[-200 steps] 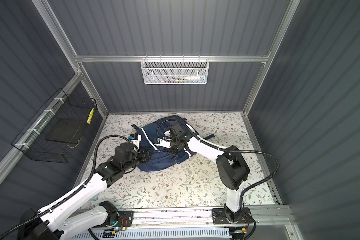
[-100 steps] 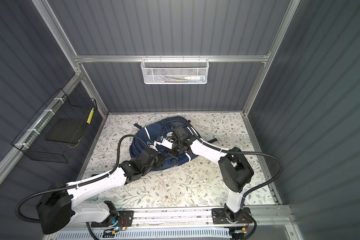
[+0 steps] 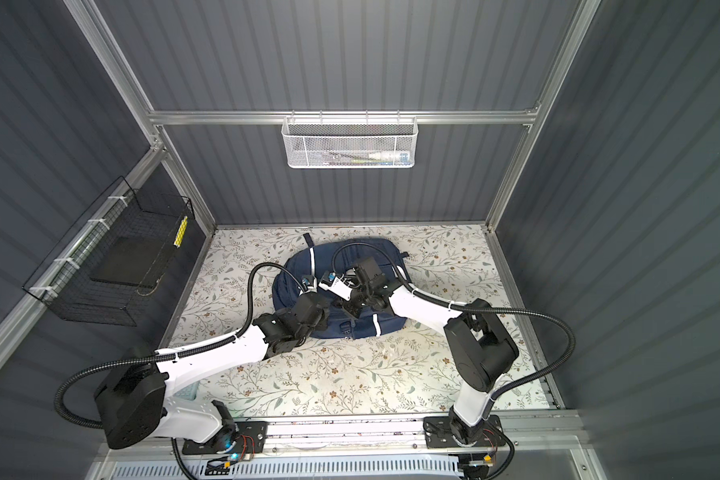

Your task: Pack the student bag

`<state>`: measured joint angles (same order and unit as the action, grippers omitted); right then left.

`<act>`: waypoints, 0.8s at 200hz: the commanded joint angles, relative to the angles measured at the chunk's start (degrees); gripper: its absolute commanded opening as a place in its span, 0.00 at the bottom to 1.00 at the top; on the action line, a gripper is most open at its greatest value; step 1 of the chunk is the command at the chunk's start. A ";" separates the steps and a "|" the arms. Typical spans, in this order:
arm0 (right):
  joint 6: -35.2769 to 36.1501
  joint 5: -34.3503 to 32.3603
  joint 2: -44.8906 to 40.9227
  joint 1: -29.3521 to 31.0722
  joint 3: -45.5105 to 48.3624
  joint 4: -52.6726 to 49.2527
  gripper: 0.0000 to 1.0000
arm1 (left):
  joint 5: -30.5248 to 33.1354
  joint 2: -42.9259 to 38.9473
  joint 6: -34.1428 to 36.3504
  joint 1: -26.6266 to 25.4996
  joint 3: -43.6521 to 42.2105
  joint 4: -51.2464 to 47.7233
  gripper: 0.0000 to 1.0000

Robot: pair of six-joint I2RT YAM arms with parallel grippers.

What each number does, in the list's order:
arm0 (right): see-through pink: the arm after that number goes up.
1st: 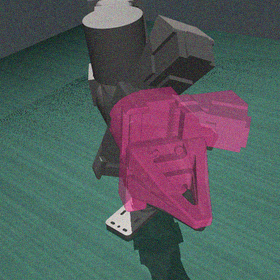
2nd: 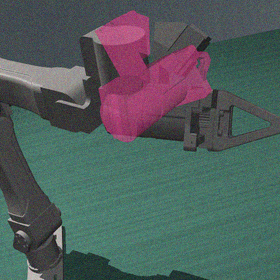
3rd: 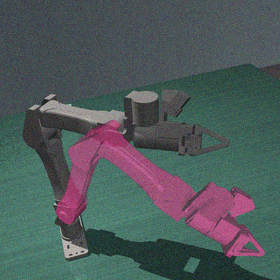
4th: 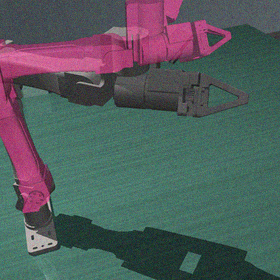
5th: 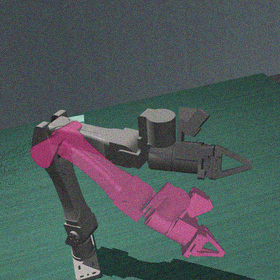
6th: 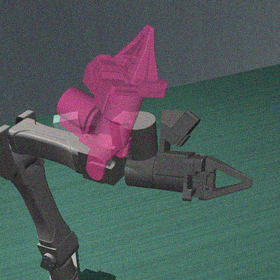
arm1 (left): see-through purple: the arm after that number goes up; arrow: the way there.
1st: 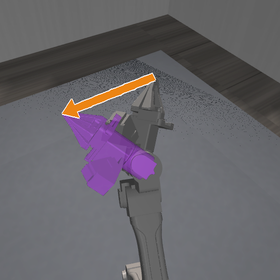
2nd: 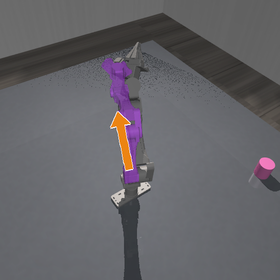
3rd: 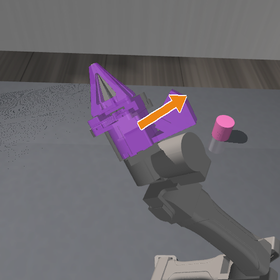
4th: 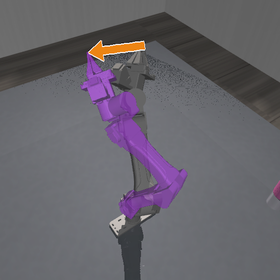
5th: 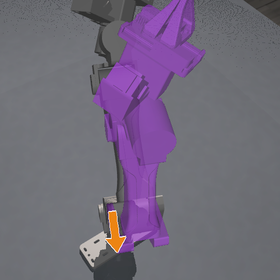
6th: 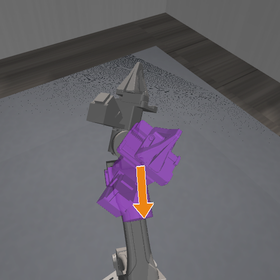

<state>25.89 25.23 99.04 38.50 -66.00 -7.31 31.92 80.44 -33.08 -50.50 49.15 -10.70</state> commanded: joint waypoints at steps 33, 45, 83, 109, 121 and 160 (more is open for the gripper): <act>2.02 4.44 -2.62 0.90 -0.14 -7.84 0.00 | -8.42 -4.56 5.36 9.73 0.63 -2.24 0.00; 2.86 2.95 -2.95 0.90 0.07 -9.16 0.00 | -9.49 -5.82 7.03 12.07 1.23 -3.18 0.00; 5.20 0.69 -5.30 1.38 1.96 -11.24 0.00 | -12.47 -5.65 11.68 17.53 5.31 -5.95 0.00; 5.63 -0.47 -6.41 1.58 3.00 -11.42 0.00 | -15.91 -5.78 13.33 21.31 6.45 -5.57 0.04; 5.01 -0.65 -6.13 1.66 2.63 -11.17 0.00 | -18.78 -5.78 14.35 21.50 6.69 -4.77 0.09; 3.14 0.57 -3.62 3.68 -0.26 -10.70 0.00 | -27.69 -5.89 13.66 20.54 1.88 1.87 0.16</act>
<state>29.82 19.92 95.13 39.92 -65.82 -7.46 -1.96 75.16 -19.84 -33.26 53.06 -15.18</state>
